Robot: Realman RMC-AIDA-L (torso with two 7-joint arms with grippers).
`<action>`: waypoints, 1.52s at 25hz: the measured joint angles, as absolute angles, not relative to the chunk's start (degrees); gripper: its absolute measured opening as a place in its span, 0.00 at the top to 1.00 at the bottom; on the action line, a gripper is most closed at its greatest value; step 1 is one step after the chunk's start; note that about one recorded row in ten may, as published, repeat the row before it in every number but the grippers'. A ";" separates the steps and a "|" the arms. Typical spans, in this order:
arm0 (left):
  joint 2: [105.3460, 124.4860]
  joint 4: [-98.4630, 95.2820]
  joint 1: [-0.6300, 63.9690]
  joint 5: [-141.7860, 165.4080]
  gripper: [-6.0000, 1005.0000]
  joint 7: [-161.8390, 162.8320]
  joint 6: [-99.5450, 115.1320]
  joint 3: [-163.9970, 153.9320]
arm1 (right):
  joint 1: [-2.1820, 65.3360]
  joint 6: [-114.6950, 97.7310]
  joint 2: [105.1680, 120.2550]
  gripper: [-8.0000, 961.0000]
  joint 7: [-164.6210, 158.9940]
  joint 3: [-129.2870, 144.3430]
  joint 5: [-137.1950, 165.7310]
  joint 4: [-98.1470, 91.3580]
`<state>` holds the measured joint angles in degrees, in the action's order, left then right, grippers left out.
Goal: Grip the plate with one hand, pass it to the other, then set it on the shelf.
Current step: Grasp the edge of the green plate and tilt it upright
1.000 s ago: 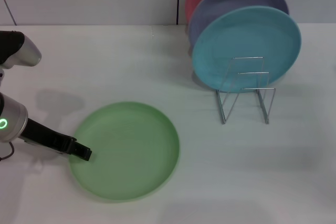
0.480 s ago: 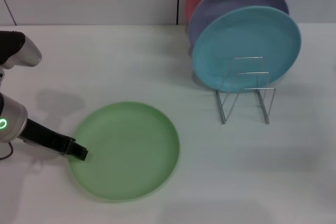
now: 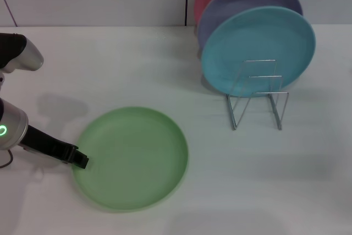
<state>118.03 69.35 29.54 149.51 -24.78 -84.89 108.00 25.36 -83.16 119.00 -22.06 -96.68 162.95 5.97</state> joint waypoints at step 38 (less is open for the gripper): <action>118.20 69.59 29.44 151.26 0.92 -24.78 -84.04 106.08 | 25.07 -83.23 119.09 0.32 -22.06 -96.68 162.95 6.06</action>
<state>118.20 69.59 29.44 151.26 -24.78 -84.04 106.08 25.07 -83.23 119.09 -22.06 -96.68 162.95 6.06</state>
